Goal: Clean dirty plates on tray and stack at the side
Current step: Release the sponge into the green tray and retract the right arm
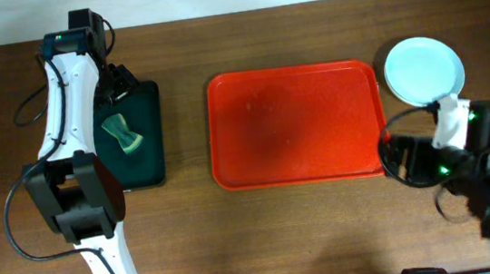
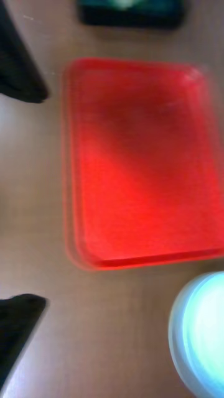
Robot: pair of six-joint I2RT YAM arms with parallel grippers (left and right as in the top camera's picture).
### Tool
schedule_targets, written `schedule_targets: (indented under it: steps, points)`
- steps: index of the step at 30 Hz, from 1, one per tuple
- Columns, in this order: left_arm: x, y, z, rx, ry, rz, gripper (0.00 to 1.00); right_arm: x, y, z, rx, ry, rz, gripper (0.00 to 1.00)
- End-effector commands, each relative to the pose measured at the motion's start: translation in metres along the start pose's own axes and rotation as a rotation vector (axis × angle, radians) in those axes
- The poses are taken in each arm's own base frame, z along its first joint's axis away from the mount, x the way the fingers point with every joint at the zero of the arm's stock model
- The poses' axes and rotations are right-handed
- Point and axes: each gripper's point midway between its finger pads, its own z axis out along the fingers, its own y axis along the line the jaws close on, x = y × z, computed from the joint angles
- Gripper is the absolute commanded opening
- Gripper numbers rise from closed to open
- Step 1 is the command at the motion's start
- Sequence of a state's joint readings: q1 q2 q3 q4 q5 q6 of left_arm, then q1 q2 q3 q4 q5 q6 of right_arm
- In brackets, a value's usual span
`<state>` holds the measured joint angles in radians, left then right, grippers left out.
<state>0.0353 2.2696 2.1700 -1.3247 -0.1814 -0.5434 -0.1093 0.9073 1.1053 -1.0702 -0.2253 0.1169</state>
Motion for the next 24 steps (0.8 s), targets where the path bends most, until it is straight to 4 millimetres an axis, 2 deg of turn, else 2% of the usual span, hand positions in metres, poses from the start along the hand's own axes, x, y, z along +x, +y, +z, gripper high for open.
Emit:
schedule_targets:
  steps: [1, 6, 8, 11, 14, 24]
  points:
    - [-0.006, 0.002, -0.013, 0.019, -0.029, -0.015, 0.99, 0.009, 0.021, 0.002, -0.082, -0.141, -0.110, 0.98]
    - [-0.006, 0.002, -0.013, 0.019, -0.029, -0.015, 0.99, 0.048, 0.011, 0.020, -0.129, -0.433, -0.168, 0.98]
    - [-0.006, 0.002, -0.013, 0.019, -0.029, -0.015, 0.99, 0.052, 0.010, 0.020, -0.145, -0.538, -0.189, 0.98]
    - [-0.006, 0.002, -0.013, 0.019, -0.029, -0.015, 0.99, 0.050, 0.011, 0.016, -0.161, -0.672, -0.214, 0.98]
    - [-0.006, 0.002, -0.013, 0.019, -0.029, -0.015, 0.99, 0.045, 0.011, 0.018, -0.164, -0.729, -0.223, 0.99]
    - [-0.006, 0.002, -0.013, 0.019, -0.029, -0.015, 0.99, 0.043, 0.006, 0.047, -0.182, -0.851, -0.245, 0.98]
